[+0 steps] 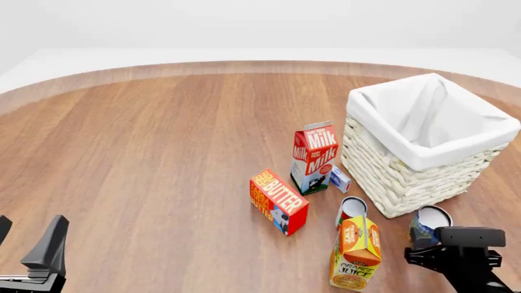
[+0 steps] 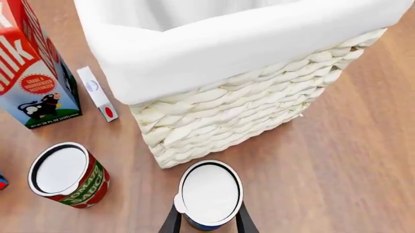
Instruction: Pick up the alphabet soup, and put it in the basket.
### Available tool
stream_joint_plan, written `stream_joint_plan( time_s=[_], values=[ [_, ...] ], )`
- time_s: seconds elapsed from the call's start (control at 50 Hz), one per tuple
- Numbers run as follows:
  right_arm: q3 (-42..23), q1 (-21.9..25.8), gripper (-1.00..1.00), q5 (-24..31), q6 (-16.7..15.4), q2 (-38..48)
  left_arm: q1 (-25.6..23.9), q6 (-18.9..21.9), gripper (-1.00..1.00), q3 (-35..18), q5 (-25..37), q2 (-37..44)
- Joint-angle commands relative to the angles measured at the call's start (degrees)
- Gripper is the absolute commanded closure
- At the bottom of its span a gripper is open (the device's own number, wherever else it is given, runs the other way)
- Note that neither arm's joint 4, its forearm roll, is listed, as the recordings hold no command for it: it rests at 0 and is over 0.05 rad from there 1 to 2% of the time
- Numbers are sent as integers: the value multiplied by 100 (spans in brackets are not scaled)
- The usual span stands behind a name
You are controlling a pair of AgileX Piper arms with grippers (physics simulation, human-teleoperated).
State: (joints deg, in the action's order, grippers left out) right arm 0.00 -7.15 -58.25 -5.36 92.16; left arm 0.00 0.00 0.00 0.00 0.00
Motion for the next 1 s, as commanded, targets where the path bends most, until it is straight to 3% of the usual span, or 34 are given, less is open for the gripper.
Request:
stream_joint_plan(
  time_s=[0.02, 1.0],
  values=[
    [-1, -5, 100, 609, 97, -743, 0, 0, -100, 0, 0, 0],
    [-4, 66, 100, 3774, -112, -4477, 0, 0, -100, 0, 0, 0]
  ],
)
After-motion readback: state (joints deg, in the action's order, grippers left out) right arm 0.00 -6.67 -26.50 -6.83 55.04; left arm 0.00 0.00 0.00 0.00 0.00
